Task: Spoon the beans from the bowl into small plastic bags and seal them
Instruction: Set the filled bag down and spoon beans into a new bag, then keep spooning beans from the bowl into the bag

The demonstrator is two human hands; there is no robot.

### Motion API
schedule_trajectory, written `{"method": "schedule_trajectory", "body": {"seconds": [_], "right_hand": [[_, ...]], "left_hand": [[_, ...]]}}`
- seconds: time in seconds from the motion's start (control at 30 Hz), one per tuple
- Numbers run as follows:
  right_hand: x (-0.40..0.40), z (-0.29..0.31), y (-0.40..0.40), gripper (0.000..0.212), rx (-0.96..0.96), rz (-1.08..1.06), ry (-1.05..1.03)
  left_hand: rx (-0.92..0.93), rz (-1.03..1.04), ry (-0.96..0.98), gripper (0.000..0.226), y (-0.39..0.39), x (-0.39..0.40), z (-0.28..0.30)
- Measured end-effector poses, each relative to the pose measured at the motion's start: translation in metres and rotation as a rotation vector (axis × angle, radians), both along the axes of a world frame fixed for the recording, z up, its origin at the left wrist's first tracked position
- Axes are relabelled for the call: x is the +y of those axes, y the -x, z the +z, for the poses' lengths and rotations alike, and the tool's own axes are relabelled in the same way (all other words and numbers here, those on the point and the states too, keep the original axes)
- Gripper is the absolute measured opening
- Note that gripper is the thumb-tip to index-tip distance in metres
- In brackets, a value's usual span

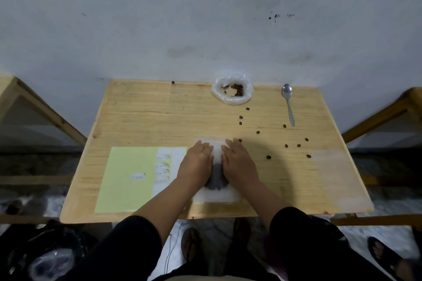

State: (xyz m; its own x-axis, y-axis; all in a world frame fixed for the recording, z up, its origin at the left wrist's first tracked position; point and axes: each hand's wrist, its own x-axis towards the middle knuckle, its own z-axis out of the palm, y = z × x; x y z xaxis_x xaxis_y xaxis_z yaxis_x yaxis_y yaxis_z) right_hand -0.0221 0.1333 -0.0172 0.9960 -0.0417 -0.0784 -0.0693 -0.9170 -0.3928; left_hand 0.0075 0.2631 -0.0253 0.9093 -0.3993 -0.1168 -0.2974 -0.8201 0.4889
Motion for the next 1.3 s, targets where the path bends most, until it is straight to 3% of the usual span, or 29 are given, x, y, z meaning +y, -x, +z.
{"method": "schedule_trajectory", "body": {"seconds": [0.2, 0.47, 0.67, 0.8, 0.9, 1.0, 1.13, 1.3], "right_hand": [[-0.010, 0.023, -0.001, 0.048, -0.007, 0.076, 0.167], [-0.082, 0.047, -0.007, 0.050, 0.010, -0.045, 0.163], [-0.174, 0.051, 0.029, 0.047, -0.020, -0.224, 0.153], [-0.228, 0.033, 0.059, 0.052, 0.069, -0.331, 0.131], [-0.259, 0.013, 0.075, 0.072, 0.109, -0.348, 0.123], [-0.280, -0.004, 0.084, 0.057, 0.163, -0.351, 0.094], [-0.296, -0.023, 0.086, 0.065, 0.170, -0.314, 0.036], [-0.301, -0.035, 0.088, 0.062, 0.127, -0.335, -0.015]], "left_hand": [[-0.117, -0.077, -0.071, 0.046, -0.009, -0.016, 0.015], [-0.224, -0.174, 0.018, 0.044, -0.027, -0.087, 0.051], [-0.158, -0.294, 0.028, 0.044, -0.013, -0.175, 0.046], [-0.124, -0.346, 0.021, 0.042, 0.009, -0.227, 0.026], [-0.037, -0.314, 0.064, 0.045, 0.021, -0.258, 0.017], [0.028, -0.339, 0.049, 0.045, 0.022, -0.284, 0.005], [0.101, -0.301, 0.010, 0.048, 0.020, -0.310, -0.007], [0.033, -0.241, 0.012, 0.044, 0.019, -0.328, -0.013]]}}
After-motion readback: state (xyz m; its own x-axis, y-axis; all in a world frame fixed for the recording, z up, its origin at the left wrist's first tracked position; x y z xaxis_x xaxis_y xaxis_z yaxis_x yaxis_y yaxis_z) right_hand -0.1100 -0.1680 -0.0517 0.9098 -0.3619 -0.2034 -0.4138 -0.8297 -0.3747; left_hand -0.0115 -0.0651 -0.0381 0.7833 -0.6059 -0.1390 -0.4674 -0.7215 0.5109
